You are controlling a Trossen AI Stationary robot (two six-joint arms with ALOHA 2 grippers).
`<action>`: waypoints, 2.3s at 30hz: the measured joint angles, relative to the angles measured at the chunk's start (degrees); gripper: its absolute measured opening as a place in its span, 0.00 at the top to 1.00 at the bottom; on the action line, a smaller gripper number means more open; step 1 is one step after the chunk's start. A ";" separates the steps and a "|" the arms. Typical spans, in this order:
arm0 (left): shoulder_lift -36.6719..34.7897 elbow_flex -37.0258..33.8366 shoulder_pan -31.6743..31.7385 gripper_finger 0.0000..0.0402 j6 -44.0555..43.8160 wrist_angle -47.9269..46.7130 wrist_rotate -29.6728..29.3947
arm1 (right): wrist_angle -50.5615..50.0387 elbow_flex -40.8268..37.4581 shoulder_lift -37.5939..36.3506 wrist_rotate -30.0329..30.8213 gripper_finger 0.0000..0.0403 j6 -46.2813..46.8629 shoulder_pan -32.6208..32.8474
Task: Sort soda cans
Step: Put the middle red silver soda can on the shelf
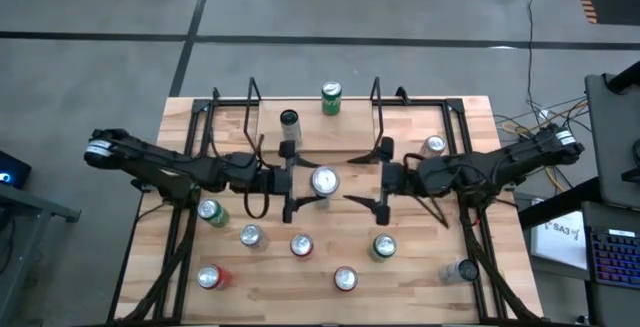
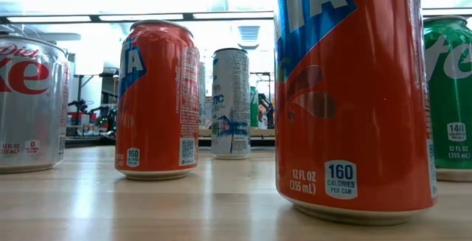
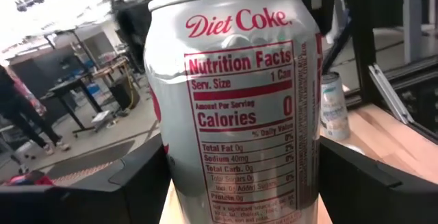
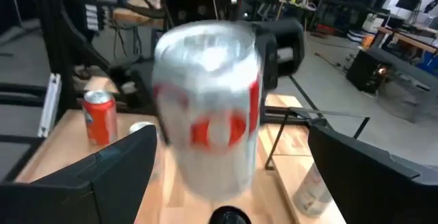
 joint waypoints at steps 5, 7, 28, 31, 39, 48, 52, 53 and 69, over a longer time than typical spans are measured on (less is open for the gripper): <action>1.28 -0.02 0.00 0.29 0.14 0.78 -0.51 | -0.54 4.48 4.18 0.55 0.09 -1.41 -0.06; 1.28 -0.02 0.02 0.29 -0.04 1.55 -0.71 | -1.51 5.51 5.42 0.61 0.09 -2.16 -0.04; 1.20 -0.02 0.05 0.19 -0.05 2.58 -1.49 | -1.79 12.77 12.96 3.65 0.30 -7.58 -0.80; 1.16 0.02 0.15 0.11 -0.20 3.29 -2.32 | -2.04 12.75 12.65 3.68 0.30 -5.87 -1.38; -0.15 0.04 0.09 0.07 4.30 2.81 -9.46 | -2.81 12.75 10.08 4.23 0.30 -1.40 -3.63; -4.76 -1.47 0.76 0.07 10.48 0.30 -13.93 | -10.08 12.69 5.50 11.82 0.30 5.28 -10.03; -8.03 -4.36 1.97 0.07 10.27 2.05 -10.08 | -9.87 9.58 5.96 11.76 0.30 10.50 -14.50; -8.98 -5.43 2.18 0.07 10.13 3.25 -9.15 | -9.79 8.59 6.33 11.60 0.30 12.46 -15.68; -21.09 -27.31 2.21 0.07 8.98 33.45 -6.61 | -6.22 2.38 16.73 23.71 0.30 35.01 -21.57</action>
